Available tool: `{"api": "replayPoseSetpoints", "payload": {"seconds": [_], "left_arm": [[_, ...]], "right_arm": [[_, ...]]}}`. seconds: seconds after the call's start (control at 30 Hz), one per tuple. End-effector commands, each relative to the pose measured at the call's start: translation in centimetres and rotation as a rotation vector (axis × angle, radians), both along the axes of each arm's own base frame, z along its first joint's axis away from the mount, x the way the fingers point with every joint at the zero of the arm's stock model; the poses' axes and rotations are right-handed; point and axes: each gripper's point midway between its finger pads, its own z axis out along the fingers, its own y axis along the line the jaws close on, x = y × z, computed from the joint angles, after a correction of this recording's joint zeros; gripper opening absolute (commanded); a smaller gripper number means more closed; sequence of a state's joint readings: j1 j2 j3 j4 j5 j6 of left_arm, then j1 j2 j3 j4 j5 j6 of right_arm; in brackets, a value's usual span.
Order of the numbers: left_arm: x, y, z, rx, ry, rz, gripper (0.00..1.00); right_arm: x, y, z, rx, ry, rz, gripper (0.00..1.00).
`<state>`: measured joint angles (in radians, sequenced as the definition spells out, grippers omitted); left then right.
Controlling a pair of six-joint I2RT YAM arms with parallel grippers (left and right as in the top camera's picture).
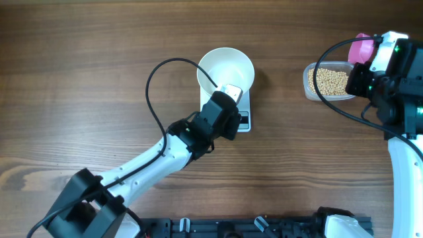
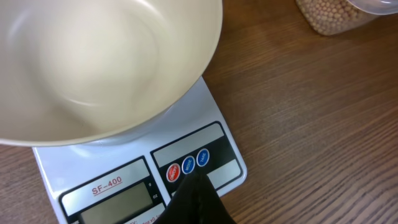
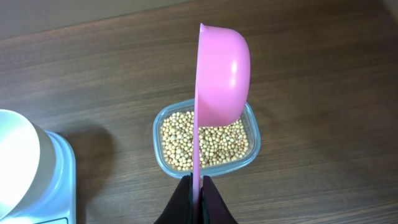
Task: Scoop item into bowl and weigh 150g on scale
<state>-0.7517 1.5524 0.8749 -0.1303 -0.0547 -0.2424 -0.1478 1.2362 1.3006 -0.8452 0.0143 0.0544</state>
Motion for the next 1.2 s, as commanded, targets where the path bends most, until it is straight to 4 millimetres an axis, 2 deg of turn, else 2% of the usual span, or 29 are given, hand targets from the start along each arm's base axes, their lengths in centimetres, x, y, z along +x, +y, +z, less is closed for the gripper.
{"api": "replayPoseSetpoints", "payload": {"seconds": [0.0,0.2,0.27,0.33,0.5,0.63,0.93,1.17], "left_arm": [[-0.5,0.1,-2.8,0.006,0.047,0.011,0.04],[0.5,0.6,-3.8,-0.034,0.071,0.020,0.04],[0.5,0.7,-4.2,-0.038,0.088,0.017,0.04],[0.2,0.6,-5.6,-0.026,0.117,0.008,0.04],[0.0,0.1,-6.0,-0.038,0.133,-0.009,0.04],[0.0,0.2,-7.7,-0.018,0.159,-0.008,0.04],[1.0,0.4,-7.3,-0.015,0.111,0.021,0.04],[0.8,0.7,-7.9,0.005,0.126,0.023,0.04]], "right_arm": [[0.4,0.1,0.7,0.009,-0.020,0.007,0.04],[0.4,0.1,0.8,0.009,-0.020,0.006,0.04],[0.4,0.1,0.8,0.009,-0.023,0.007,0.04],[0.4,0.2,0.8,0.015,-0.024,0.013,0.04],[0.5,0.6,0.8,0.030,-0.028,0.032,0.04],[0.5,0.6,0.8,0.030,-0.027,0.032,0.04],[0.5,0.6,0.8,0.030,-0.028,0.032,0.04],[0.5,0.6,0.8,0.029,-0.027,0.032,0.04]]}}
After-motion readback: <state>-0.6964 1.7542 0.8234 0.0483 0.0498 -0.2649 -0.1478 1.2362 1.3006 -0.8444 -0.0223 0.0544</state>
